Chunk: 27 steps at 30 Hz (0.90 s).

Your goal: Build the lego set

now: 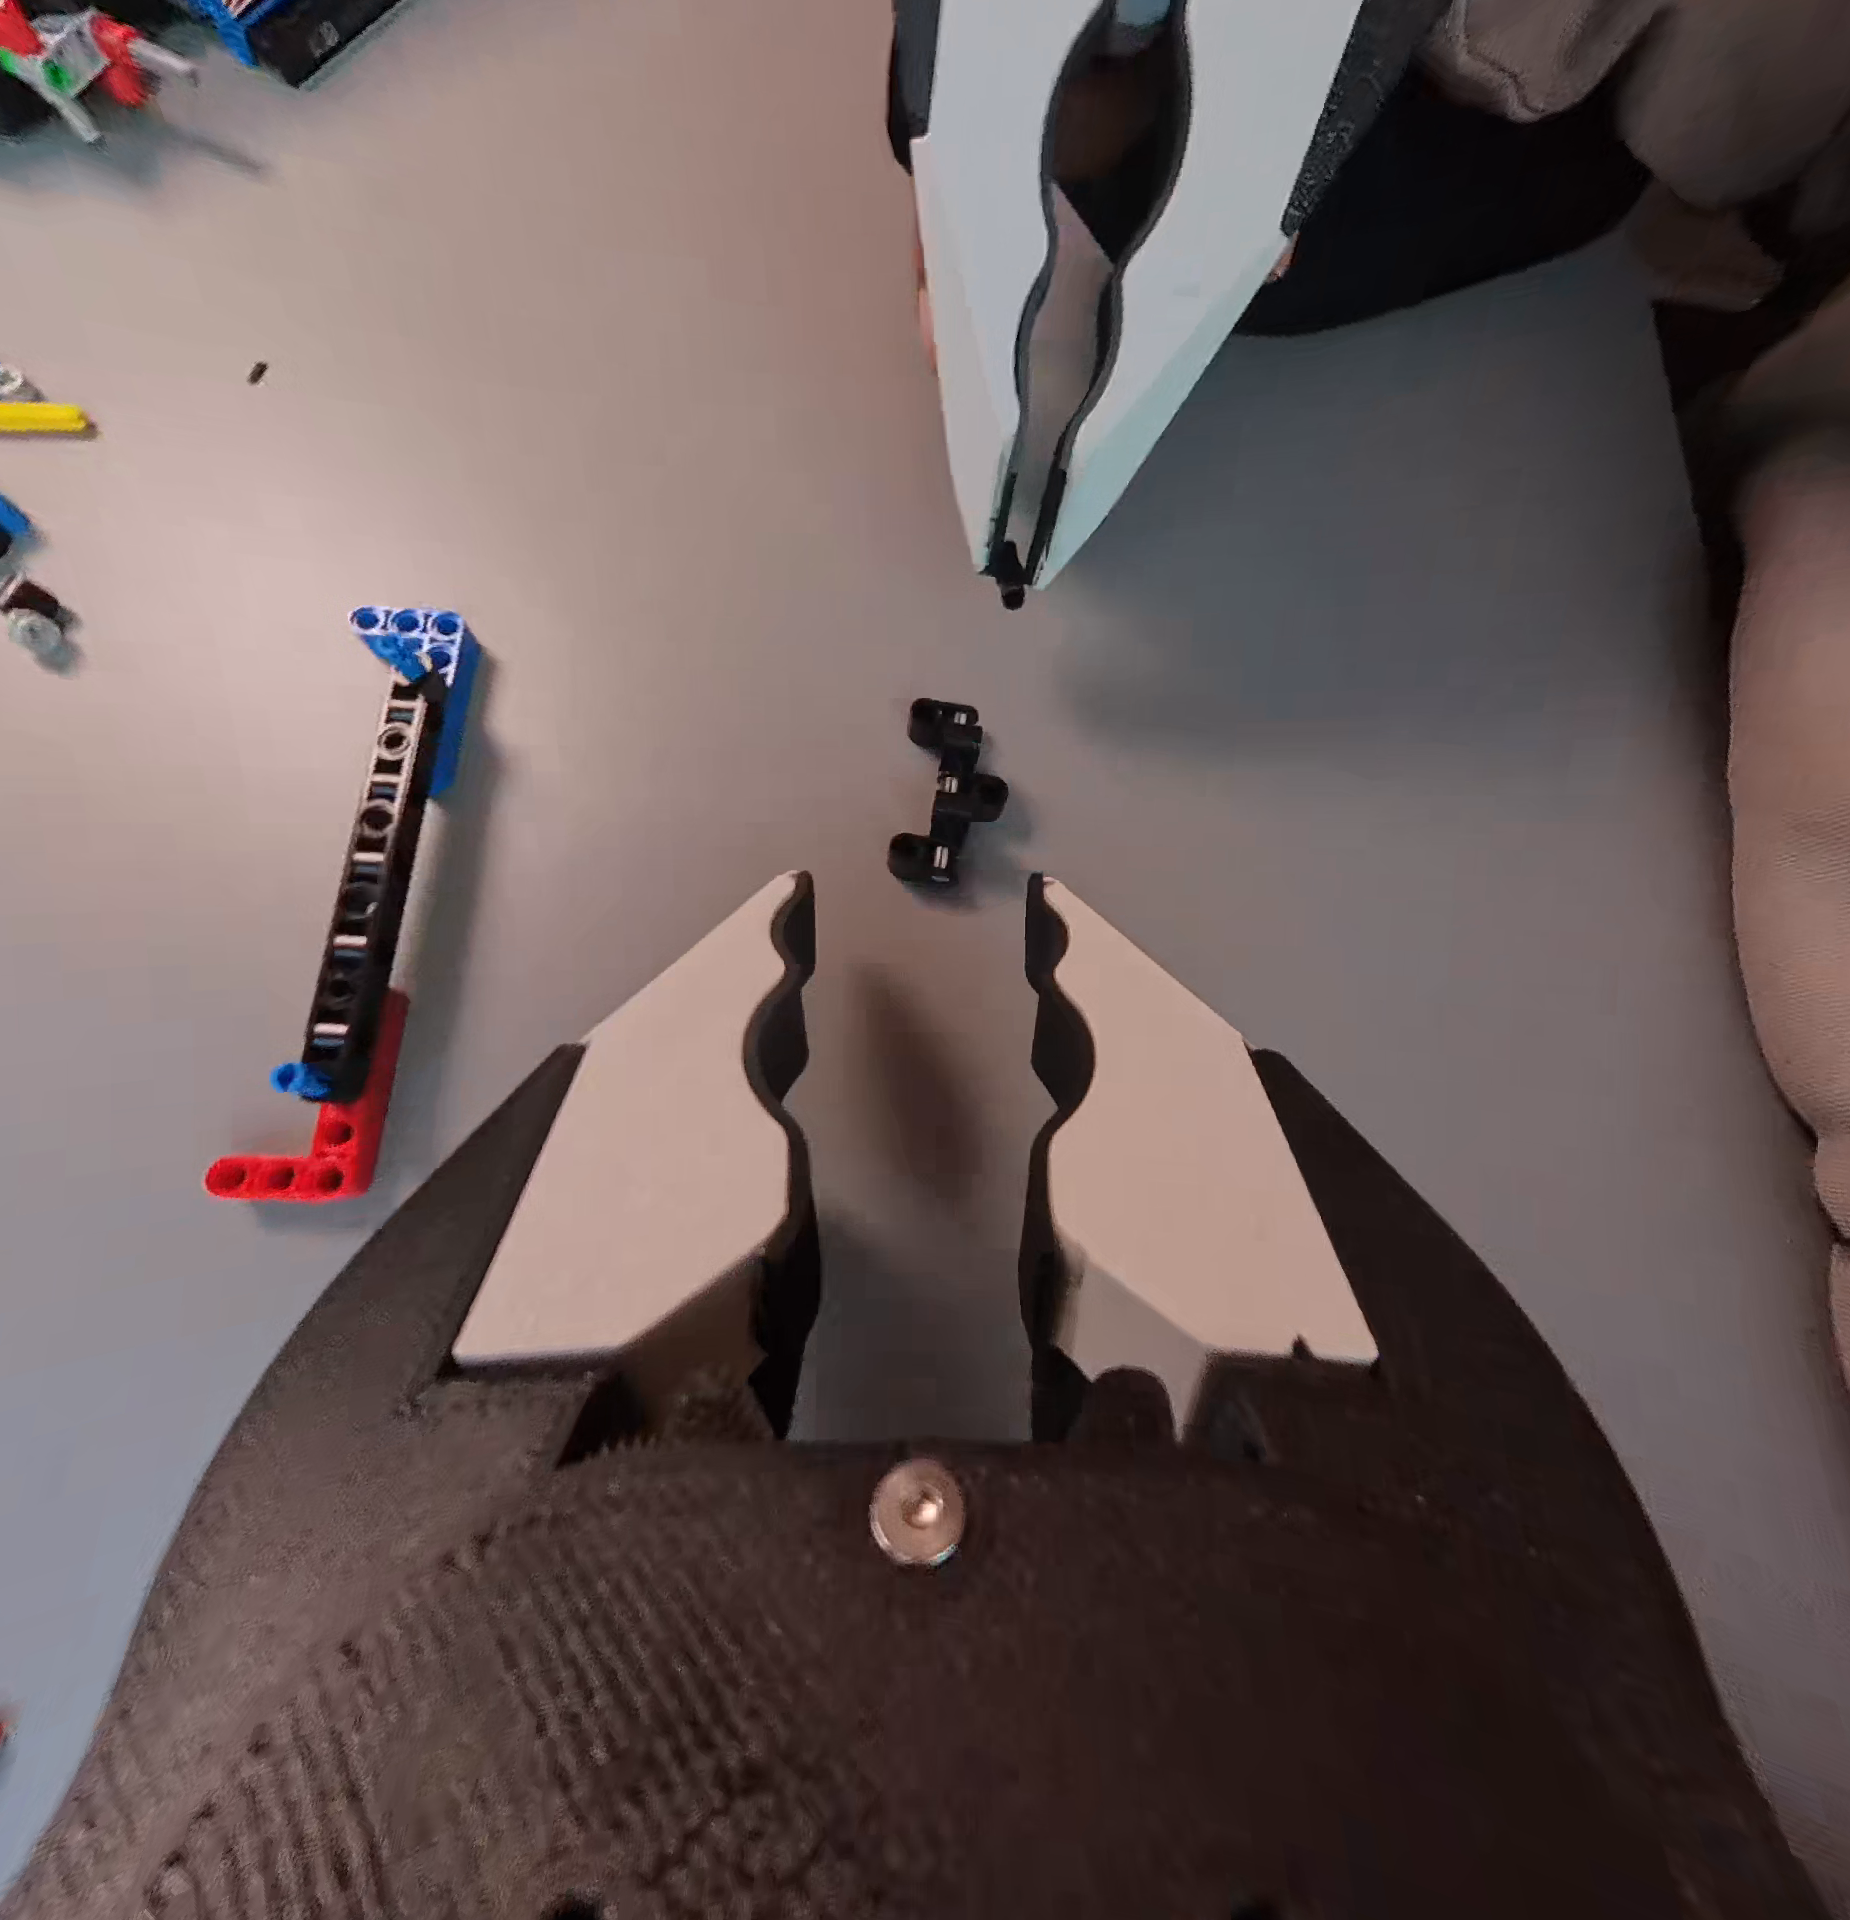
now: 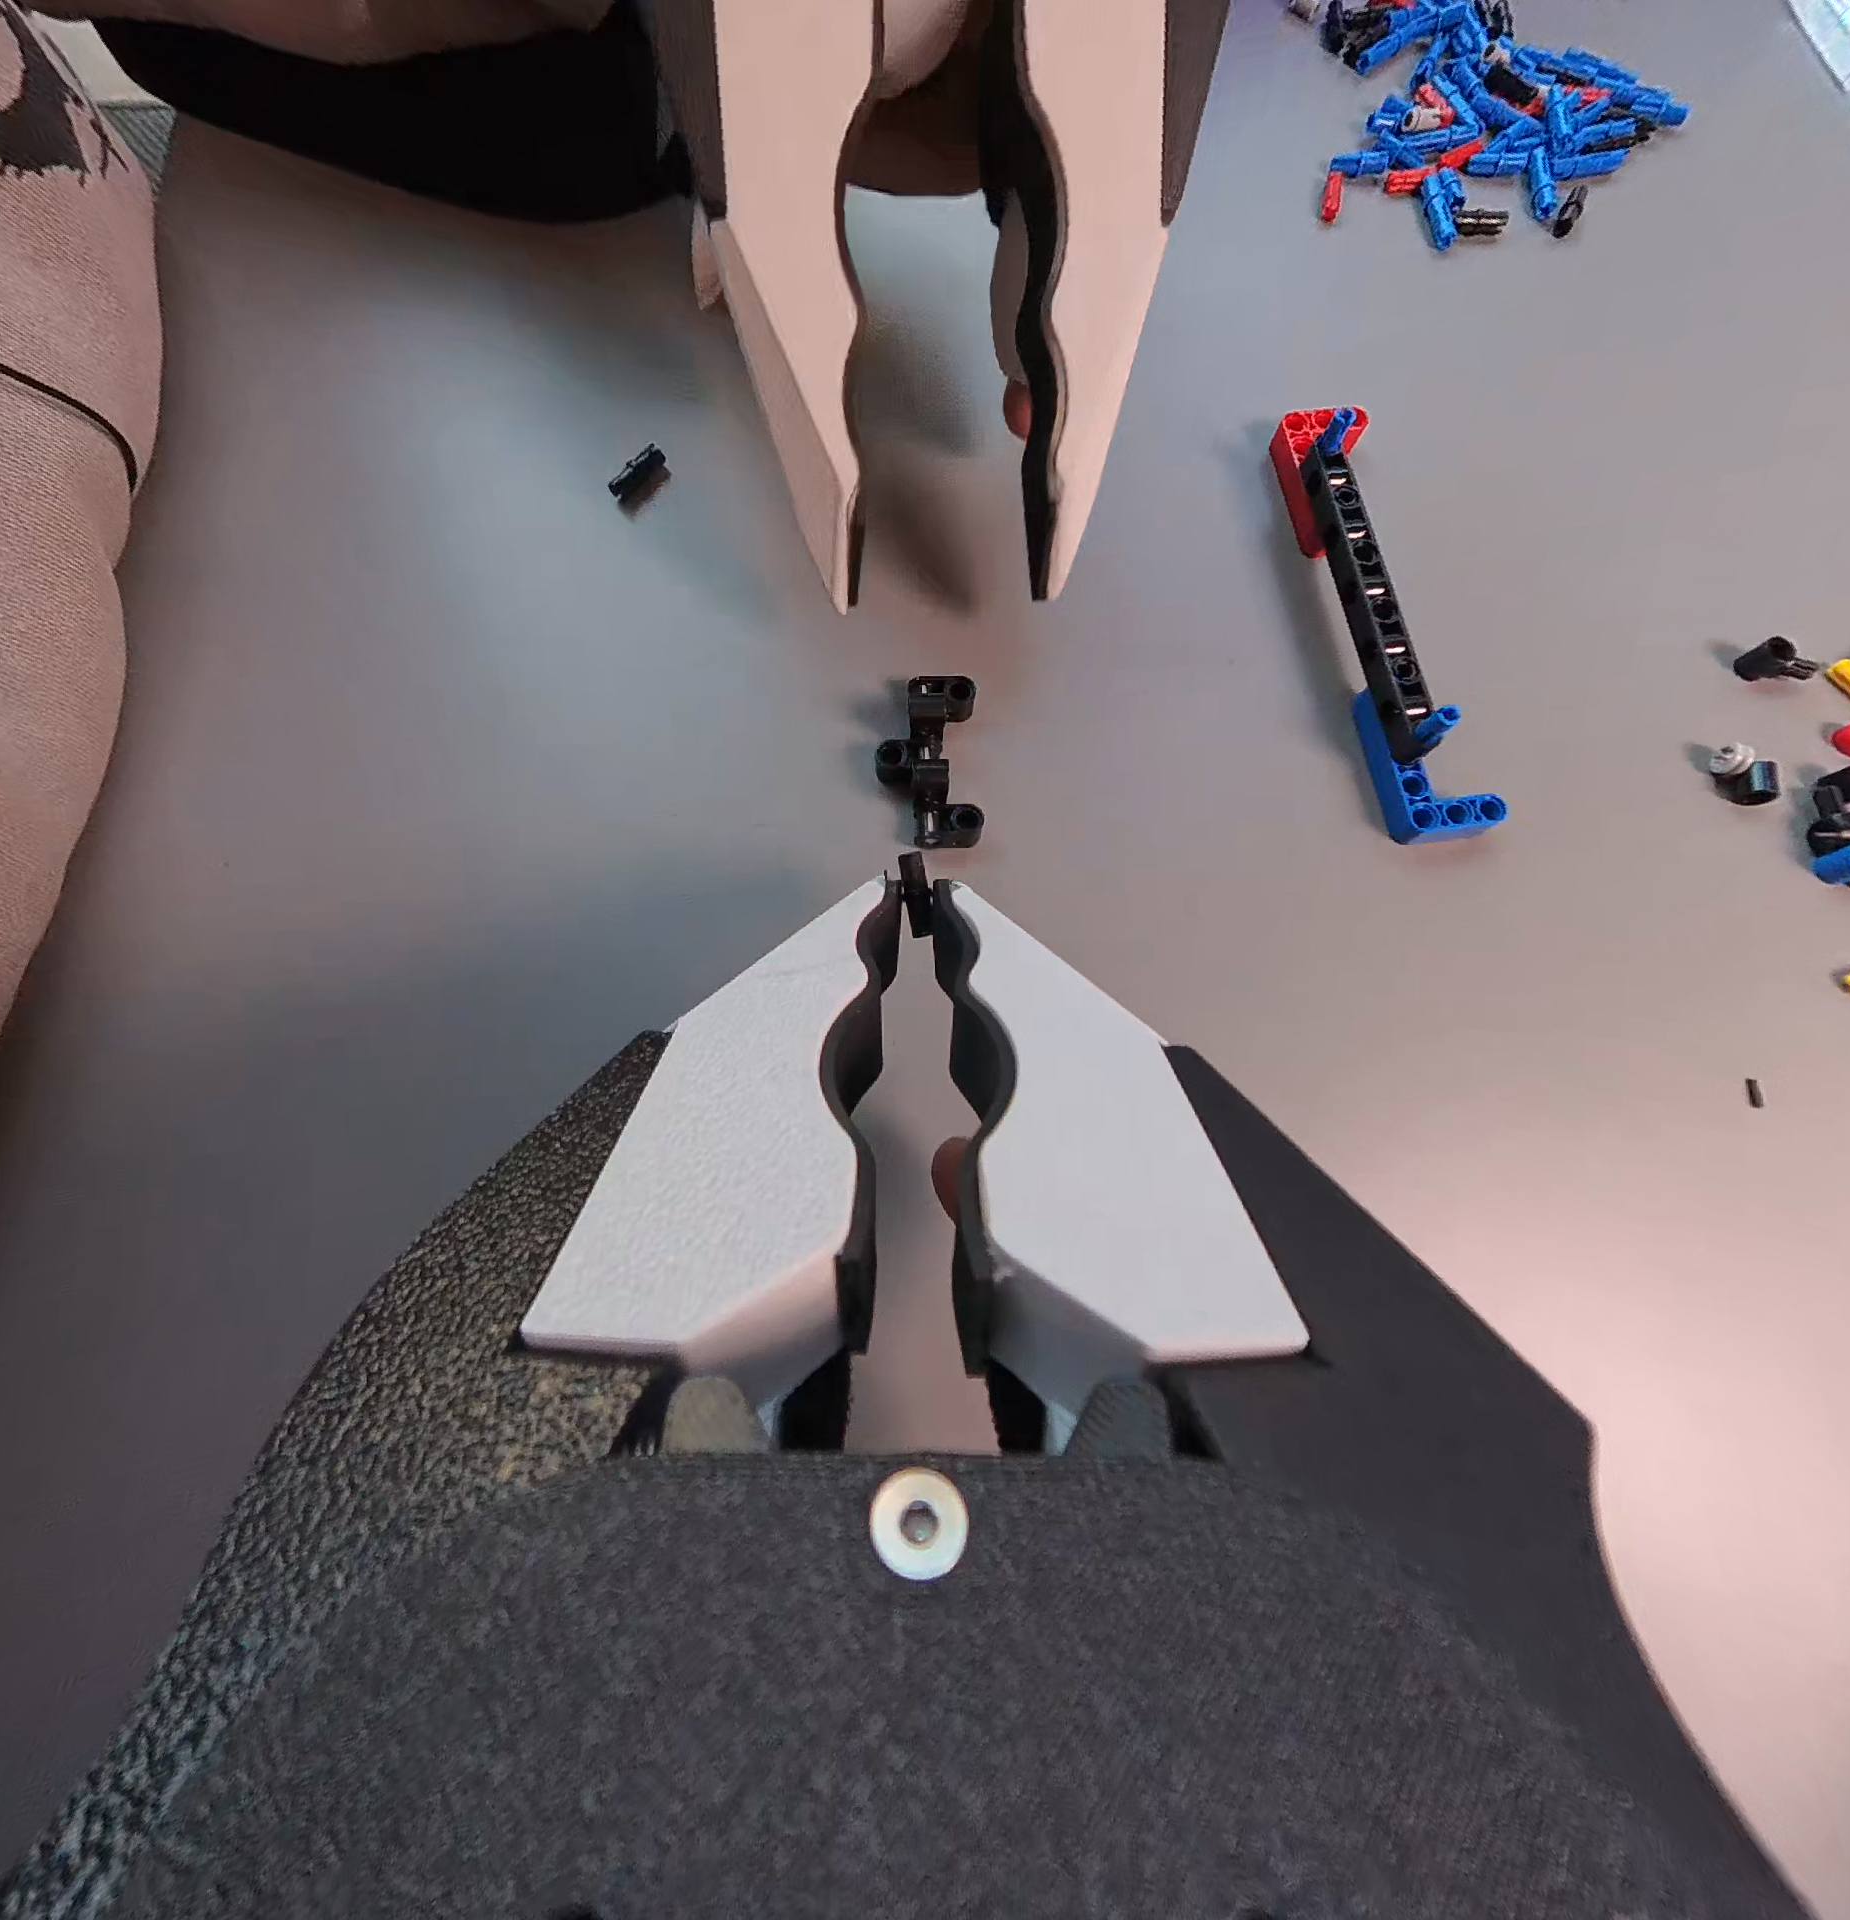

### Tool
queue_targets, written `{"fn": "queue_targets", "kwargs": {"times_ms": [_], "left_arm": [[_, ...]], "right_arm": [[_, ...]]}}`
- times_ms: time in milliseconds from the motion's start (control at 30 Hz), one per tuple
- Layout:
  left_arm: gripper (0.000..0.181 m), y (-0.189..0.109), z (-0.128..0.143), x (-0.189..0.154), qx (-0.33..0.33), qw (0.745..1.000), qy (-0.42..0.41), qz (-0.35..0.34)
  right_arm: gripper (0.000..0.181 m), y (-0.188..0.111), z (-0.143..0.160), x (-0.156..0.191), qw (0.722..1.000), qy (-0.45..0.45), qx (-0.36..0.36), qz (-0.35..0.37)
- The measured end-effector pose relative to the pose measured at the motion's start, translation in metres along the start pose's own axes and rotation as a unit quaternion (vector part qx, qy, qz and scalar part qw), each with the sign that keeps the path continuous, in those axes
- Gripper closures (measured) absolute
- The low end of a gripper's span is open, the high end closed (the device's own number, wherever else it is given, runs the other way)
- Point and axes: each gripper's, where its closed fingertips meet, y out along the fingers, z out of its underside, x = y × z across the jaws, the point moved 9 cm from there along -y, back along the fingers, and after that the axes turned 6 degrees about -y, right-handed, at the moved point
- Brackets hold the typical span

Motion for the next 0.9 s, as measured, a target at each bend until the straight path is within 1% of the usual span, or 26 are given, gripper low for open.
{"fn": "queue_targets", "kwargs": {"times_ms": [33,100,200,300,367,400,467,567,633,867,900], "left_arm": [[0.143,0.005,-0.001,-0.003,-0.001,1.000,0.019,-0.002],[0.148,0.013,-0.002,-0.007,0.007,0.999,0.046,-0.003],[0.167,0.023,-0.003,-0.008,0.023,0.999,0.046,-0.004],[0.167,0.029,-0.006,-0.013,0.014,1.000,0.022,-0.007],[0.158,0.028,-0.007,-0.014,0.011,1.000,0.012,-0.008],[0.154,0.025,-0.008,-0.015,0.002,1.000,0.012,-0.003],[0.153,0.016,-0.012,-0.018,-0.032,0.999,0.017,0.010],[0.158,0.005,-0.020,-0.025,-0.088,0.995,0.038,0.020],[0.162,0.003,-0.025,-0.031,-0.110,0.992,0.048,0.026],[0.171,0.002,-0.025,-0.031,-0.119,0.992,0.020,0.037],[0.175,0.001,-0.025,-0.032,-0.122,0.991,0.018,0.042]], "right_arm": [[0.177,0.001,-0.001,0.000,1.000,-0.001,-0.002,-0.002],[0.178,0.003,-0.003,0.001,1.000,-0.003,-0.008,-0.009],[0.178,0.005,-0.003,0.002,1.000,-0.003,-0.008,-0.013],[0.178,0.005,-0.002,0.003,1.000,-0.001,-0.008,-0.013],[0.178,0.005,-0.002,0.003,1.000,0.001,-0.010,-0.013],[0.178,0.004,-0.003,0.004,1.000,0.001,-0.013,-0.013],[0.178,0.002,-0.008,0.005,0.999,0.001,-0.028,-0.017],[0.178,0.001,-0.017,0.007,0.998,-0.001,-0.058,-0.016],[0.178,0.001,-0.023,0.007,0.997,-0.009,-0.071,-0.010],[0.178,0.005,-0.031,0.009,0.997,-0.029,-0.076,-0.006],[0.178,0.004,-0.032,0.009,0.996,-0.028,-0.079,-0.007]]}}
